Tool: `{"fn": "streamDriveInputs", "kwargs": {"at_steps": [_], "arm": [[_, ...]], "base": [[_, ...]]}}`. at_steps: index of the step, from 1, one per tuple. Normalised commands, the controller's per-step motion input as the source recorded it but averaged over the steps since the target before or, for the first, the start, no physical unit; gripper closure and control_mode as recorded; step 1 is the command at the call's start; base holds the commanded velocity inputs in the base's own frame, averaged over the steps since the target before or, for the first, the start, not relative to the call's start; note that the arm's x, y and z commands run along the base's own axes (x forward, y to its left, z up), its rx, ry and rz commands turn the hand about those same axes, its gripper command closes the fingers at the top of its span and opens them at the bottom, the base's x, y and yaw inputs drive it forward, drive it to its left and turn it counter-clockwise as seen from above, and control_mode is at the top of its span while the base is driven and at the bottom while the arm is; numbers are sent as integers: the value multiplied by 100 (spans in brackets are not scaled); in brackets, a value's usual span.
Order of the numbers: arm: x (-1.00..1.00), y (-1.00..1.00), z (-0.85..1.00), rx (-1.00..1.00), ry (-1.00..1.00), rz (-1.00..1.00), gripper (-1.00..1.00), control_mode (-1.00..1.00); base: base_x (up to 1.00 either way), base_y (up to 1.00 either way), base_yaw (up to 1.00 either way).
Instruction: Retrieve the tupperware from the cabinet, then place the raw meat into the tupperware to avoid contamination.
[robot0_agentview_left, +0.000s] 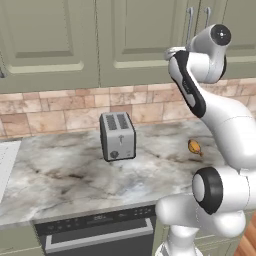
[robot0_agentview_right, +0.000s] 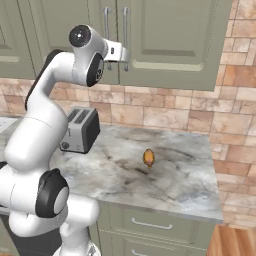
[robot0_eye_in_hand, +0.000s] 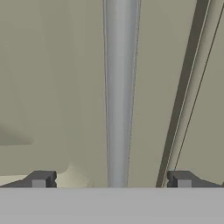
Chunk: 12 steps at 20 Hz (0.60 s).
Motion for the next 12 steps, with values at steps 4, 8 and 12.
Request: {"fn": "streamDriveInputs", "kwargs": {"at_steps": [4,8,12], "arm": [[39,-5,-8,0,0,0,-100,-100],[26,0,-8,0,0,0,100,-100],[10,3,-6,0,0,0,100,-100]], "base": [[0,0,0],[0,0,0],[0,0,0]]}}
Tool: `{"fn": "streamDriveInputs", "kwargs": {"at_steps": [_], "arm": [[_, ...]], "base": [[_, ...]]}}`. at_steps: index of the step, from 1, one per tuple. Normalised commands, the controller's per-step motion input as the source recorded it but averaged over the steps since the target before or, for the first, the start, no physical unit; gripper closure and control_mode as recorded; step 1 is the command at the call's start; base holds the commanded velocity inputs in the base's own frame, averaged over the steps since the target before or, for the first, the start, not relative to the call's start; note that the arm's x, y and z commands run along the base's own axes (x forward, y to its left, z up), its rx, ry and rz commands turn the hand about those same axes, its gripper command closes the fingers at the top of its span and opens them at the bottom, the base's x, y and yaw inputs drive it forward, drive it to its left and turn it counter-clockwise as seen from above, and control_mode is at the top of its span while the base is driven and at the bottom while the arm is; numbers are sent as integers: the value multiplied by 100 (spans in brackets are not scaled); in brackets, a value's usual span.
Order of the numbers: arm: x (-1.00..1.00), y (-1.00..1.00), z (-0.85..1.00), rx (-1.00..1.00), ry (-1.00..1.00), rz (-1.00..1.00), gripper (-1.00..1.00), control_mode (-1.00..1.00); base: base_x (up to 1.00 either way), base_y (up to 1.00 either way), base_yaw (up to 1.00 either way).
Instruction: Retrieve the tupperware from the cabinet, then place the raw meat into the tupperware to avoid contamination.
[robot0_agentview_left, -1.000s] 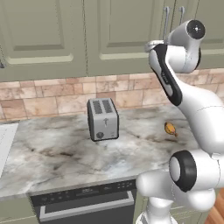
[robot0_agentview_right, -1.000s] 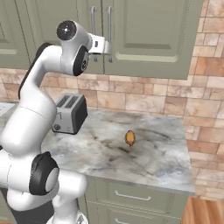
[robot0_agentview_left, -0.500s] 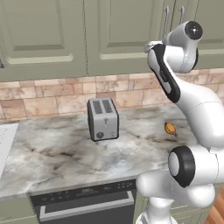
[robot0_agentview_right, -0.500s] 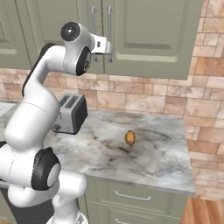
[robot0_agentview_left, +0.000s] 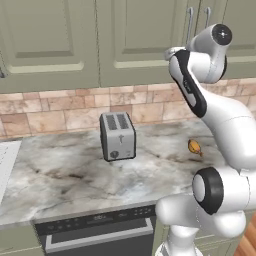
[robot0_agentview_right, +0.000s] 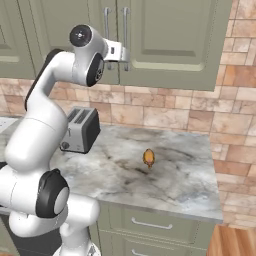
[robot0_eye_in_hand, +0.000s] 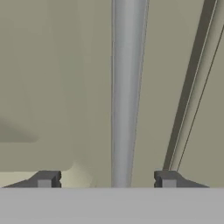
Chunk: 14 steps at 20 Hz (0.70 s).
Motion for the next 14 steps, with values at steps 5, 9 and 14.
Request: {"fn": "streamDriveInputs", "kwargs": {"at_steps": [5,9,14], "arm": [[2,0,0,0,0,0,100,-100],[0,0,0,0,0,0,100,-100],[-2,0,-1,0,0,0,100,-100]], "base": [[0,0,0],[0,0,0],[0,0,0]]}}
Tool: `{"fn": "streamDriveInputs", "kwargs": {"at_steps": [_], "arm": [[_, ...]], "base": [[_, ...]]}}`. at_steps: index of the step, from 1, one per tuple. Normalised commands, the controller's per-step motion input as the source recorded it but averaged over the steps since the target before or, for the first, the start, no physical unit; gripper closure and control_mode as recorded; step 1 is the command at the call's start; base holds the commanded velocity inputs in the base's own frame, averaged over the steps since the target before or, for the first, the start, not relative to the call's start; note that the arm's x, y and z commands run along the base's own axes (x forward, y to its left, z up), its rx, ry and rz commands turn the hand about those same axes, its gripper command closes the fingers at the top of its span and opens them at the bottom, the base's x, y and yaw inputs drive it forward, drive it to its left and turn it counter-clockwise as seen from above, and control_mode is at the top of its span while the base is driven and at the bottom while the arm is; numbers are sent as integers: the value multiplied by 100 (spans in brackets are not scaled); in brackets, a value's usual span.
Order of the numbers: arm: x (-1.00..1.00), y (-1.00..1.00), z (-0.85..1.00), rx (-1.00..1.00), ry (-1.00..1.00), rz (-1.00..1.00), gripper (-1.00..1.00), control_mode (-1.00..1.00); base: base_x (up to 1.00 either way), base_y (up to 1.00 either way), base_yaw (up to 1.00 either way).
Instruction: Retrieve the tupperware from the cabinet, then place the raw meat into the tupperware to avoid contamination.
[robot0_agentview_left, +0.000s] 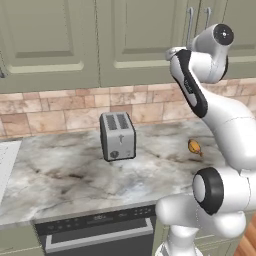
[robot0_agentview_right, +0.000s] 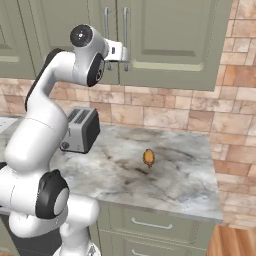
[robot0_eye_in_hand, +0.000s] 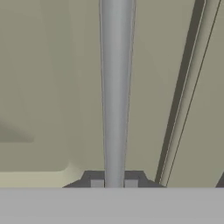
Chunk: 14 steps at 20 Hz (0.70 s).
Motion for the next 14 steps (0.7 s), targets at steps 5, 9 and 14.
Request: {"fn": "streamDriveInputs", "kwargs": {"at_steps": [5,9,14], "arm": [[-33,0,-5,0,0,-4,100,-100],[-62,4,0,0,0,-5,100,-100],[-77,17,0,-1,0,-7,100,-100]], "base": [[0,0,0],[0,0,0],[0,0,0]]}}
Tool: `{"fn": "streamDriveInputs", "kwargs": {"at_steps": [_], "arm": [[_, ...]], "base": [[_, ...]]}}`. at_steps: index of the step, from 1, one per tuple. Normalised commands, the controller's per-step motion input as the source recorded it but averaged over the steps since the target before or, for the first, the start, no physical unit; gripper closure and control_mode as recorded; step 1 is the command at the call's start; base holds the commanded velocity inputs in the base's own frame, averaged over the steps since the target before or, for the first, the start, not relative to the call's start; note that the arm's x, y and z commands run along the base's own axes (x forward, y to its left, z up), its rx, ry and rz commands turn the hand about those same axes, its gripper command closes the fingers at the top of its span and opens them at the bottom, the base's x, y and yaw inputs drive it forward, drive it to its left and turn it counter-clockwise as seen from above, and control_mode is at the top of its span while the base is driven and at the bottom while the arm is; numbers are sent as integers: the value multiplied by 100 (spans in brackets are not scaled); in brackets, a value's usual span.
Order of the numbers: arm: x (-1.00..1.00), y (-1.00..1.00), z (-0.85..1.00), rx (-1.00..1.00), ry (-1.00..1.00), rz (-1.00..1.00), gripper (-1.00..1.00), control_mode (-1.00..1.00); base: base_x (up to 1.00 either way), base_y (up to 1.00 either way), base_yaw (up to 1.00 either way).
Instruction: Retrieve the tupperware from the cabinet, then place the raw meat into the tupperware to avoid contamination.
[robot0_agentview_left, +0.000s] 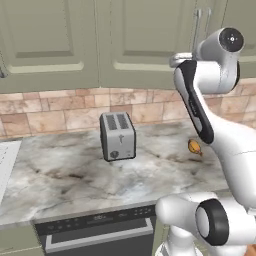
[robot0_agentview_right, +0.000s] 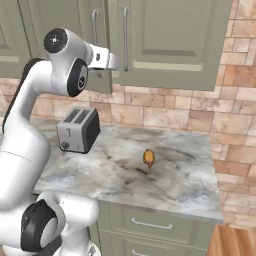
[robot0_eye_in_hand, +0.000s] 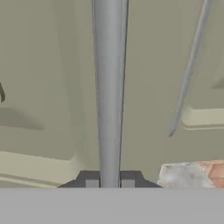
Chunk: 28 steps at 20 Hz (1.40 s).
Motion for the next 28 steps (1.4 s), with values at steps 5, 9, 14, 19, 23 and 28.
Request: {"fn": "streamDriveInputs", "kwargs": {"at_steps": [5,9,14,19,23,28], "arm": [[-87,24,0,-1,0,-8,100,-100],[-87,30,0,-2,0,-8,100,-100],[-91,34,-1,-4,0,-7,100,-100],[-61,44,-4,-4,0,-8,100,-100],[-42,49,-1,-4,0,-11,100,-100],[-26,48,-2,-5,0,-12,100,-100]], "base": [[0,0,0],[0,0,0],[0,0,0],[0,0,0],[0,0,0],[0,0,0]]}}
